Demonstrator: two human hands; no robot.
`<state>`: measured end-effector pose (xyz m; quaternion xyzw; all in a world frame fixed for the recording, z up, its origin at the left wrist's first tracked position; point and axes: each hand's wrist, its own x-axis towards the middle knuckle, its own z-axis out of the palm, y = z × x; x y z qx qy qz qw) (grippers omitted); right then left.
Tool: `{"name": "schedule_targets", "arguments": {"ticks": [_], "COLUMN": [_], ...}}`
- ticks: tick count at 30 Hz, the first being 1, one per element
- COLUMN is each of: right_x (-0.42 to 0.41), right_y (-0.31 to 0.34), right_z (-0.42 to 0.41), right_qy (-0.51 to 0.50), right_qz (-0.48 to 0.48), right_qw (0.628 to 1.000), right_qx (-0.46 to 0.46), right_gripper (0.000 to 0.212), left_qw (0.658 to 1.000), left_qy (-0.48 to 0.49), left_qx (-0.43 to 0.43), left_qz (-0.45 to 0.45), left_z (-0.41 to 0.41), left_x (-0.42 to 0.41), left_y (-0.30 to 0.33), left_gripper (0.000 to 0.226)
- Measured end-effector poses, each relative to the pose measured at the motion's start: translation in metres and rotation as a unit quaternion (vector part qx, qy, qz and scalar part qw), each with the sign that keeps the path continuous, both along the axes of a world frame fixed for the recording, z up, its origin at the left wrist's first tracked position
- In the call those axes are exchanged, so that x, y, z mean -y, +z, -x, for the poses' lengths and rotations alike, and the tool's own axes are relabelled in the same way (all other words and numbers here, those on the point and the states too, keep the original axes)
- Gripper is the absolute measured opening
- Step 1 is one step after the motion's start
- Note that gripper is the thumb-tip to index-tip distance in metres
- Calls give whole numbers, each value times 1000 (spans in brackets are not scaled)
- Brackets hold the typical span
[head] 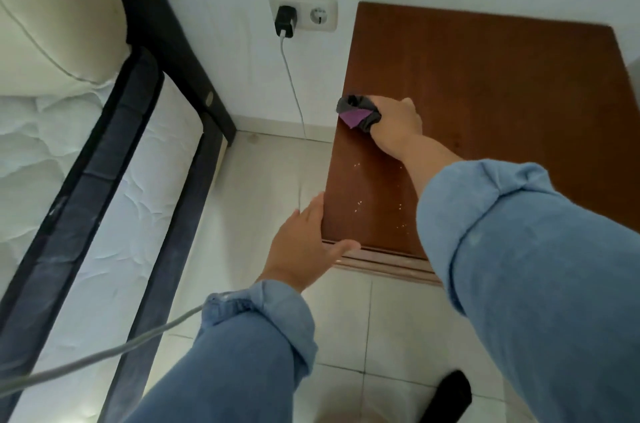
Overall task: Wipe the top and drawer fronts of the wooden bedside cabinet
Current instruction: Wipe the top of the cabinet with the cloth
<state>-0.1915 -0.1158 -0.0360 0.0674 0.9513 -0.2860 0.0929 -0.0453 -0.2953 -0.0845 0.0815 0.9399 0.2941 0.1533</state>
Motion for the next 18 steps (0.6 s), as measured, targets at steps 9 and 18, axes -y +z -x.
{"name": "schedule_targets", "arguments": {"ticks": [9, 18], "right_x": [20, -9], "right_y": [-6, 51], "right_z": [-117, -115], "right_qy": [13, 62], "right_qz": [35, 128], "right_qw": [999, 960], "right_qx": [34, 243], "right_gripper": [48, 36], "left_qw": [997, 994], "left_qy": [68, 102], "left_qx": [31, 5], "left_qz": [-27, -45], "left_z": [-16, -27], "left_x": [-12, -12], "left_y": [3, 9], "left_gripper": [77, 52]}}
